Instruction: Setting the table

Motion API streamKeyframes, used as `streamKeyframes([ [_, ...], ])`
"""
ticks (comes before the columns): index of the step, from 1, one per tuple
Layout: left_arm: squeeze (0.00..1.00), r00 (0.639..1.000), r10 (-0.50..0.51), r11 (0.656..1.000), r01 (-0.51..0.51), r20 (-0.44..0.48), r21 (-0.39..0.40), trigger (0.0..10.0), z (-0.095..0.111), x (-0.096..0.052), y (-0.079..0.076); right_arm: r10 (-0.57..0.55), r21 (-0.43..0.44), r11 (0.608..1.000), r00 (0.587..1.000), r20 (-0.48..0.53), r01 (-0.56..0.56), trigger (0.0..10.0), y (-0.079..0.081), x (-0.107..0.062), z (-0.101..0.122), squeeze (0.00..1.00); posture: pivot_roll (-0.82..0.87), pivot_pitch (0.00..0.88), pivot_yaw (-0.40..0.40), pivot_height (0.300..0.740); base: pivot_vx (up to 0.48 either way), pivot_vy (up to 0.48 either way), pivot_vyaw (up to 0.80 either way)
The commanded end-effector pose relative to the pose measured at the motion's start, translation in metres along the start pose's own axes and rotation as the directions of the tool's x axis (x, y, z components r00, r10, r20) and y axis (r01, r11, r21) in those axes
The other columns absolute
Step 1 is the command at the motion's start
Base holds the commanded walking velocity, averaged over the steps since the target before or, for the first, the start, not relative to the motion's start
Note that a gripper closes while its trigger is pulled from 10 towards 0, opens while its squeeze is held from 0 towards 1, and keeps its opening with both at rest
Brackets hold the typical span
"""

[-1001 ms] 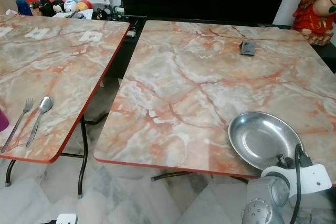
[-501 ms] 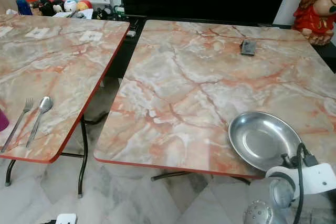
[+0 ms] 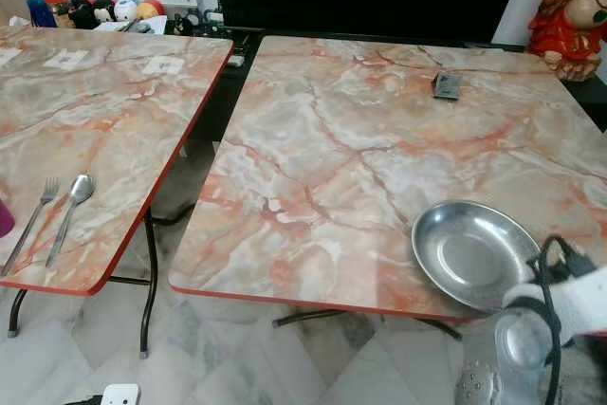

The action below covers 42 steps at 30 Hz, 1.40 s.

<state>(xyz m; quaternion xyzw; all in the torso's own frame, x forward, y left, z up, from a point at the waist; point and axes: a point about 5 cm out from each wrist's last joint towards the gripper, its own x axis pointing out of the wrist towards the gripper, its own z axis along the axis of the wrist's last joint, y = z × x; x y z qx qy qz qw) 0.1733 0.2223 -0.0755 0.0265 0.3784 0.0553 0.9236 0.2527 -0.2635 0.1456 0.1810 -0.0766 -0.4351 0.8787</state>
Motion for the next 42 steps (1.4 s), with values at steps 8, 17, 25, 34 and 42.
streamKeyframes([
  [8,0.0,0.999,0.003,1.0,-0.004,-0.034,-0.004,10.0,-0.008,-0.002,-0.001,0.532,-0.088,0.83,0.829,-0.171,-0.551,10.0,0.067,-0.021,-0.031,0.0,0.0,0.102,-0.04,0.74,0.0,0.0,0.0],
  [17,0.0,0.999,0.029,1.0,-0.029,-0.039,-0.006,10.0,-0.011,-0.004,0.005,0.757,-0.147,0.587,0.604,-0.249,-0.796,10.0,0.096,-0.036,-0.043,0.0,0.02,0.082,-0.04,0.74,0.0,0.0,0.0],
  [25,0.0,0.998,0.031,1.0,-0.031,-0.047,0.002,10.0,-0.015,-0.006,0.009,0.814,-0.104,0.519,0.528,-0.242,-0.848,10.0,0.103,-0.038,-0.042,0.0,0.01,0.07,-0.025,0.74,0.0,0.0,0.0],
  [34,0.0,0.999,0.022,0.999,-0.021,-0.029,0.032,10.0,-0.008,-0.004,0.013,0.825,-0.085,0.513,0.517,-0.227,-0.854,10.0,0.1,-0.052,-0.049,0.0,0.01,0.062,-0.009,0.74,0.0,0.0,0.0],
  [42,0.0,0.999,0.027,0.999,-0.026,-0.036,0.029,10.0,-0.012,-0.006,0.014,0.847,-0.157,0.444,0.471,-0.248,-0.882,10.0,0.082,-0.048,-0.048,0.0,0.02,0.05,-0.014,0.74,0.0,0.0,0.0],
])
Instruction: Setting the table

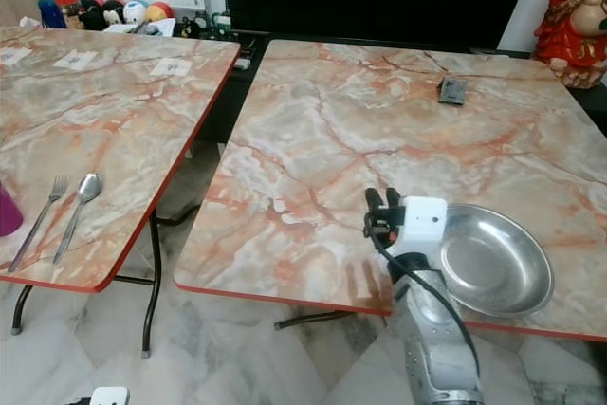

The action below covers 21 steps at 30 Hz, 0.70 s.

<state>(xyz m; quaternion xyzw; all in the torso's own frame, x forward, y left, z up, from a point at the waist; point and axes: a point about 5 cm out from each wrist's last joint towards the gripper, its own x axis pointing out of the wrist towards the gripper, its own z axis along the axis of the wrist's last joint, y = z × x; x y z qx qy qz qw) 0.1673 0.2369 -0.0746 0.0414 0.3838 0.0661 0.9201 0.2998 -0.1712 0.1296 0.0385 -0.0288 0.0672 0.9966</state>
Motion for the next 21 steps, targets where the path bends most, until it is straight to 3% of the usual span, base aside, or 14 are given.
streamKeyframes([
  [1,0.0,1.0,-0.005,1.0,0.005,-0.025,0.008,10.0,-0.0084,-0.0029,-0.0013,0.031,-0.024,0.999,0.999,0.021,-0.03,10.0,0.0038,-0.0015,0.004,0.0,0.02,0.05,-0.014,0.74,0.0,0.0,0.0],
  [11,0.0,0.999,-0.007,1.0,0.006,-0.042,-0.017,10.0,-0.0119,-0.0035,-0.0052,0.067,-0.019,0.998,0.997,0.049,-0.066,10.0,0.0118,-0.003,0.0057,0.0,0.02,0.054,-0.02,0.74,0.0,0.0,0.0],
  [21,0.0,0.999,0.003,1.0,-0.004,-0.045,-0.026,10.0,-0.0093,-0.0019,-0.0047,0.078,-0.022,0.997,0.994,0.073,-0.076,10.0,0.011,-0.0034,0.0097,0.0,0.02,0.07,-0.026,0.74,0.0,0.478,0.0],
])
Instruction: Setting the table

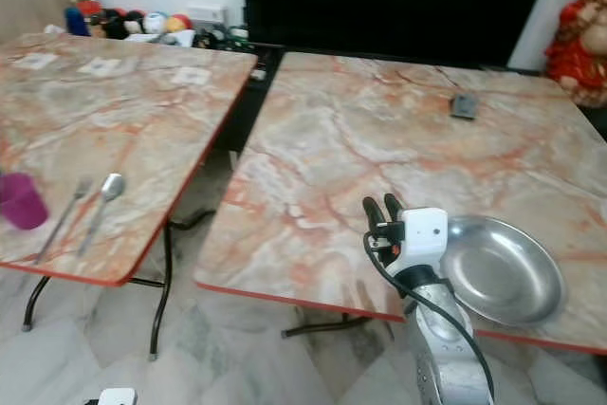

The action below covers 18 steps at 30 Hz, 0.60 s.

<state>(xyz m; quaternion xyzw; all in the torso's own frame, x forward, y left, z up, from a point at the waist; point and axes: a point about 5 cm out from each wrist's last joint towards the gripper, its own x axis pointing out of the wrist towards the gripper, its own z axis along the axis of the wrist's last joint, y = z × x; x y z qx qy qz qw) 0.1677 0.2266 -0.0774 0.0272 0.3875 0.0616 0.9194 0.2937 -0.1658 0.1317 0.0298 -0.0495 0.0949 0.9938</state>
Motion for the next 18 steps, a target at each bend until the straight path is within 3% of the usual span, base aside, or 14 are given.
streamKeyframes([
  [1,0.0,0.999,0.022,1.0,-0.023,-0.038,-0.004,10.0,-0.008,-0.0025,0.0055,0.019,0.003,1.0,0.999,0.042,-0.02,10.0,0.0048,0.0025,0.0091,0.0,0.02,0.073,-0.028,0.74,0.0,0.48,0.0],
  [18,0.0,0.999,0.026,0.999,-0.027,-0.039,-0.021,10.0,-0.0091,-0.0029,0.0048,0.019,0.016,1.0,0.996,0.083,-0.021,10.0,0.0113,0.0019,0.0143,0.0,0.03,0.083,-0.034,0.74,0.0,0.48,0.0],
])
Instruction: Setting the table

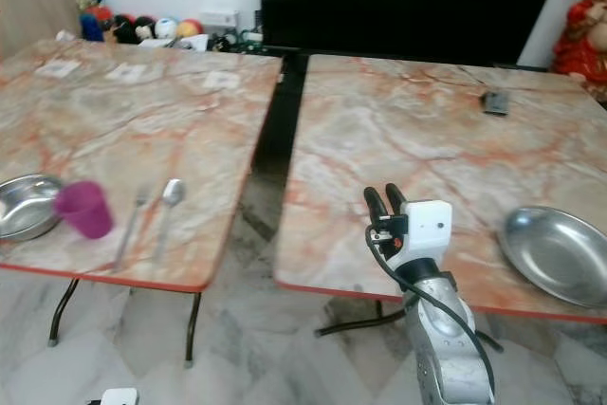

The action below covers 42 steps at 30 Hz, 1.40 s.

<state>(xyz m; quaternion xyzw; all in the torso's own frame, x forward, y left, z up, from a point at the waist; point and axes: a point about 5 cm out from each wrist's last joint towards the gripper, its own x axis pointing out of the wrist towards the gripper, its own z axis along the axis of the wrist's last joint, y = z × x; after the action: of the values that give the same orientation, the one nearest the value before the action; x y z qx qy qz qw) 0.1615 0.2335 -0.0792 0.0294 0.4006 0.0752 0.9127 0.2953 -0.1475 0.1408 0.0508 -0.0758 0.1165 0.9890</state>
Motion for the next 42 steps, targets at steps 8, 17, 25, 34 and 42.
streamKeyframes([
  [8,0.0,1.0,-0.008,1.0,0.008,-0.005,-0.006,10.0,-0.002,0.0,-0.004,-0.06,-0.024,0.998,0.998,-0.011,0.06,10.0,-0.011,-0.021,-0.003,0.0,0.02,0.099,-0.033,0.74,0.0,0.059,0.0],
  [17,0.0,1.0,-0.006,1.0,0.006,0.005,-0.007,10.0,0.0,0.0,-0.003,-0.399,-0.091,0.916,0.913,-0.084,0.392,10.0,-0.047,-0.054,-0.023,0.0,0.02,0.102,-0.037,0.74,0.0,0.0,0.0],
  [25,0.0,1.0,-0.012,1.0,0.012,0.008,-0.003,10.0,0.0,0.0,-0.006,-0.626,-0.061,0.772,0.741,-0.244,0.632,10.0,-0.071,-0.093,-0.059,0.0,0.01,0.103,-0.037,0.74,0.0,0.0,0.0],
  [34,0.0,1.0,-0.008,1.0,0.009,0.018,-0.005,10.0,0.001,0.0,-0.006,-0.605,-0.042,0.745,0.646,-0.466,0.666,10.0,-0.066,-0.115,-0.104,0.0,0.02,0.102,-0.047,0.74,0.0,0.0,0.0],
  [42,0.0,1.0,-0.007,1.0,0.007,0.019,-0.009,10.0,0.001,0.0,-0.007,-0.535,-0.08,0.787,0.613,-0.582,0.611,10.0,-0.061,-0.132,-0.137,0.0,0.02,0.101,-0.044,0.74,0.0,0.0,0.0],
])
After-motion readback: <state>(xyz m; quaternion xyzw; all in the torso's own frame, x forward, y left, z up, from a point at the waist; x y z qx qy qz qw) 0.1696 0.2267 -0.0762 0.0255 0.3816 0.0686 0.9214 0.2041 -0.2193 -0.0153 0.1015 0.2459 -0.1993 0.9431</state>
